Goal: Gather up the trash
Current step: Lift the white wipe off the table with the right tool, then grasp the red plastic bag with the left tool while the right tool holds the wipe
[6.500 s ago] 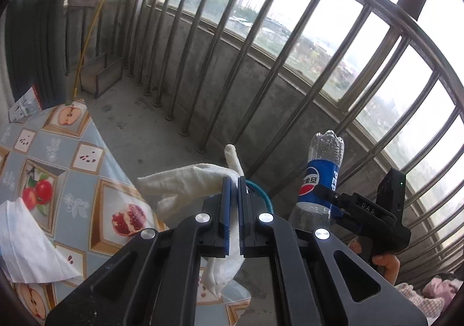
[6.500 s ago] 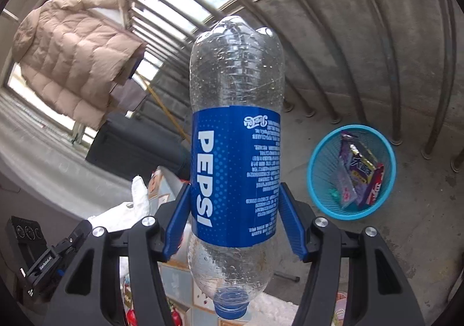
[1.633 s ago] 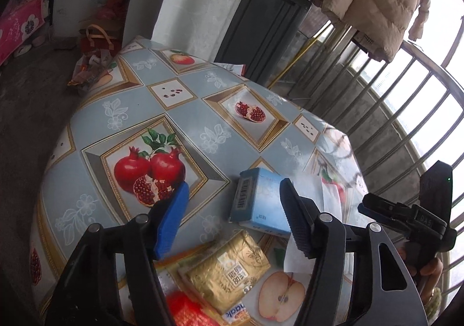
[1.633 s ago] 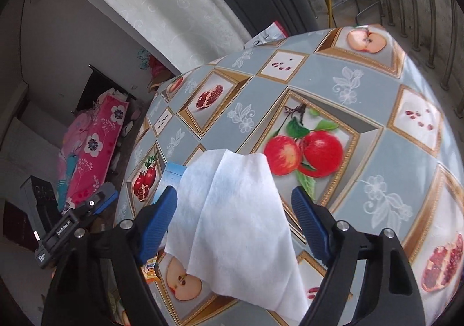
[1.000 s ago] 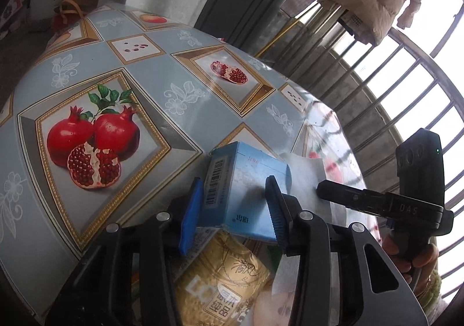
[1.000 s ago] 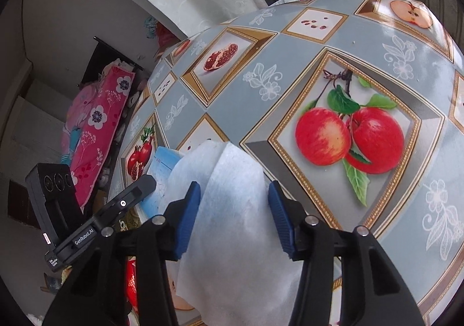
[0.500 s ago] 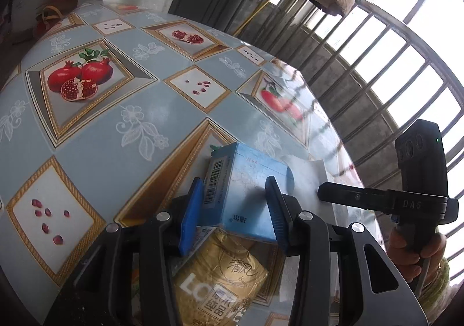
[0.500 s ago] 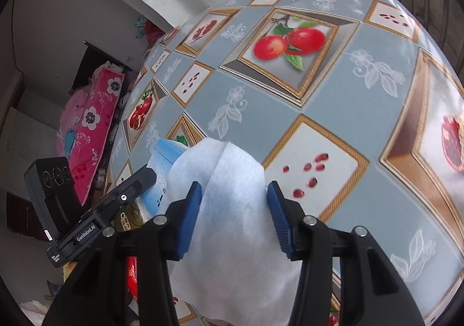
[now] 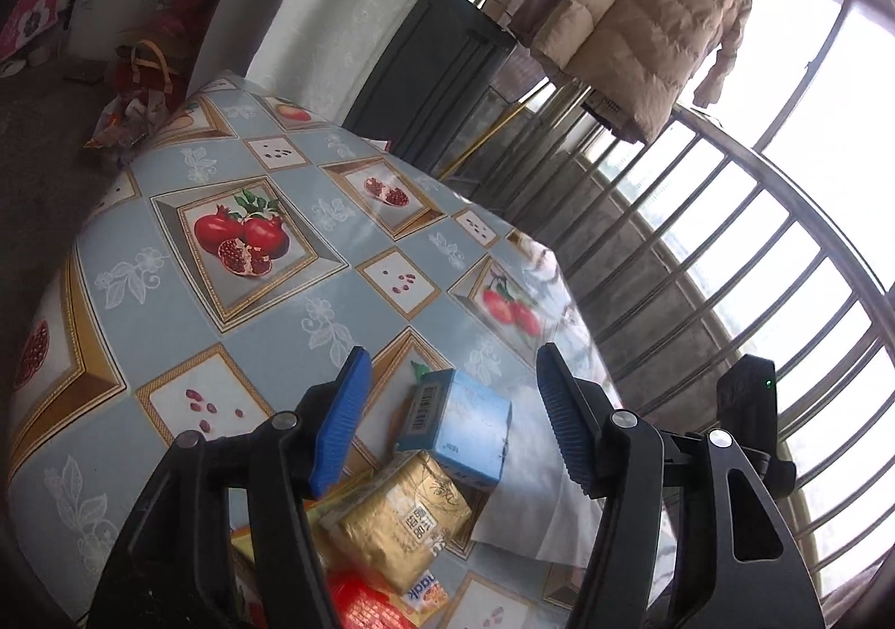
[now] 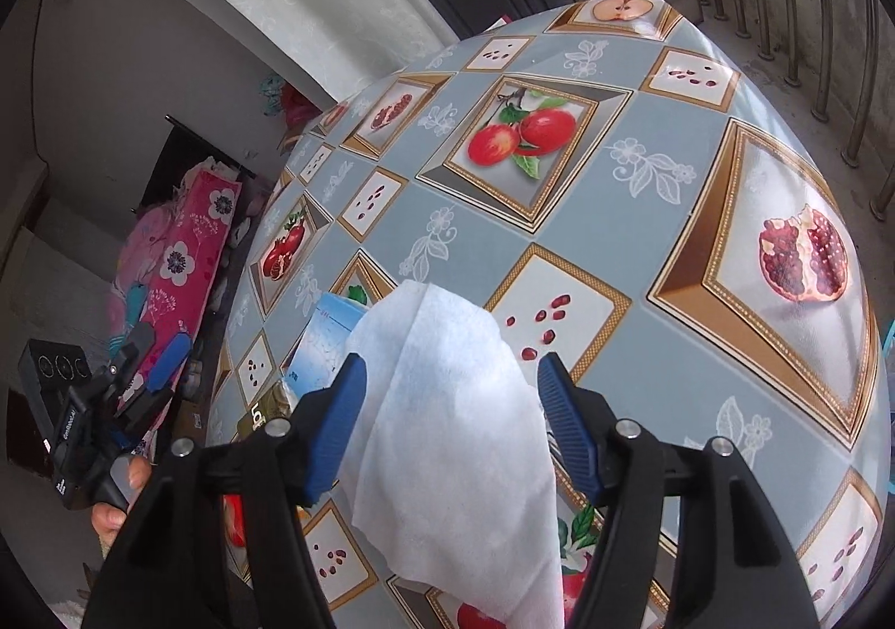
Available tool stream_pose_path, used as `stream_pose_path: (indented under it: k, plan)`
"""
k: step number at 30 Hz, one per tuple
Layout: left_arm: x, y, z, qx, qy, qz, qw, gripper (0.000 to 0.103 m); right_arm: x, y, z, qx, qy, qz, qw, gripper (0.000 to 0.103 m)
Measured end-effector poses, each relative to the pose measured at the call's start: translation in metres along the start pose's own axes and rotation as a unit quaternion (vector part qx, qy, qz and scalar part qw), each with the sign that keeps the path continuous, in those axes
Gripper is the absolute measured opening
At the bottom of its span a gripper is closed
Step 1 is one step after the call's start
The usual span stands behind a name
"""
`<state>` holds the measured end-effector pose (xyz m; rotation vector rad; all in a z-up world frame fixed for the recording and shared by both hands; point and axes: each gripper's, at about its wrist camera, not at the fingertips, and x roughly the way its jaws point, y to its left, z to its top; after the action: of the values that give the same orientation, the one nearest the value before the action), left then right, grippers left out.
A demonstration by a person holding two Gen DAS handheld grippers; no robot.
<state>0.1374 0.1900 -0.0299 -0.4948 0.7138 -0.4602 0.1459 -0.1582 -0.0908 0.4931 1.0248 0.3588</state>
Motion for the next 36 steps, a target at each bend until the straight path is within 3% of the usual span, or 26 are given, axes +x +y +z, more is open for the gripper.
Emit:
stream_pose_path:
  k: [6, 14, 24, 36]
  plan:
    - [-0.010, 0.002, -0.013, -0.006, 0.020, 0.042, 0.9989, 0.058, -0.011, 0.000, -0.014, -0.002, -0.005, 0.002, 1.000, 0.062]
    - [-0.044, -0.008, -0.060, 0.012, 0.063, 0.116, 0.9912, 0.059, -0.029, 0.009, -0.042, -0.037, -0.002, -0.024, 0.999, 0.062]
    - [-0.048, -0.020, -0.115, -0.003, 0.104, 0.144, 0.9841, 0.058, -0.031, 0.015, -0.089, -0.064, 0.009, -0.051, 0.997, 0.062]
    - [-0.037, -0.017, -0.127, -0.007, 0.125, 0.176, 0.9764, 0.048, -0.028, 0.020, -0.098, -0.083, 0.005, -0.070, 0.994, 0.062]
